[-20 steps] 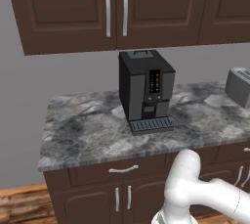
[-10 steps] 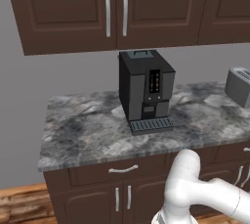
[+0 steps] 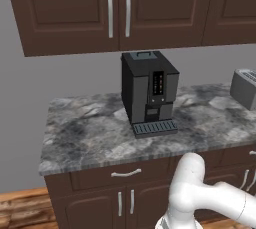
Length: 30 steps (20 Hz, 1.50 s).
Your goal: Take the pizza cutter from the drawer on the right and place it on the dining counter for cutting.
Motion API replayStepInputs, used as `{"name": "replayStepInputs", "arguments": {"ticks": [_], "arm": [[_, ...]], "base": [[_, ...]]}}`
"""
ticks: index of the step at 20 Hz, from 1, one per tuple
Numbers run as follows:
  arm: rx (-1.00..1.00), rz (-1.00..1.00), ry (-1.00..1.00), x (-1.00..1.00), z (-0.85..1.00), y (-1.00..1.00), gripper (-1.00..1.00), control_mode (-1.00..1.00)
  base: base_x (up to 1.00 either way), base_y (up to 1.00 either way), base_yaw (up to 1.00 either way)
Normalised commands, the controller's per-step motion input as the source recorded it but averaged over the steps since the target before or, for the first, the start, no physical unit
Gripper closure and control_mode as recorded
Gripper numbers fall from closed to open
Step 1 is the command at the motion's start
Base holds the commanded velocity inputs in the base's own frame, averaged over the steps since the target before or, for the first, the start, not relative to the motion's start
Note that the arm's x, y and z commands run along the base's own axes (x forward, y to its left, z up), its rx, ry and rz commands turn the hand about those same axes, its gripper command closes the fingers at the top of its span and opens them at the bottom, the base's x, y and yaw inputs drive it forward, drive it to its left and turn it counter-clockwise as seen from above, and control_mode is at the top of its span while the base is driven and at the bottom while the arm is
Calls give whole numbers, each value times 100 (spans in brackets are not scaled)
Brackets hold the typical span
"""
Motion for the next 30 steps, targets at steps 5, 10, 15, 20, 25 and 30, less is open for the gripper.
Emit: {"name": "replayStepInputs", "arguments": {"ticks": [5, 10, 15, 20, 25, 30], "arm": [[4, -1, -9, -12, -36, 0, 100, -100], [2, 0, -3, -49, -32, -20, 100, -100], [4, 0, 0, -74, -21, -50, 100, -100], [5, 0, -1, -72, -18, -53, 100, -100], [8, 0, -9, -71, -20, -54, 100, -100], [10, 0, -13, -78, -22, -54, 100, -100]], "base": [[0, 0, 0], [0, 0, 0], [0, 0, 0], [0, 0, 0], [0, 0, 0], [0, 0, 0]]}}
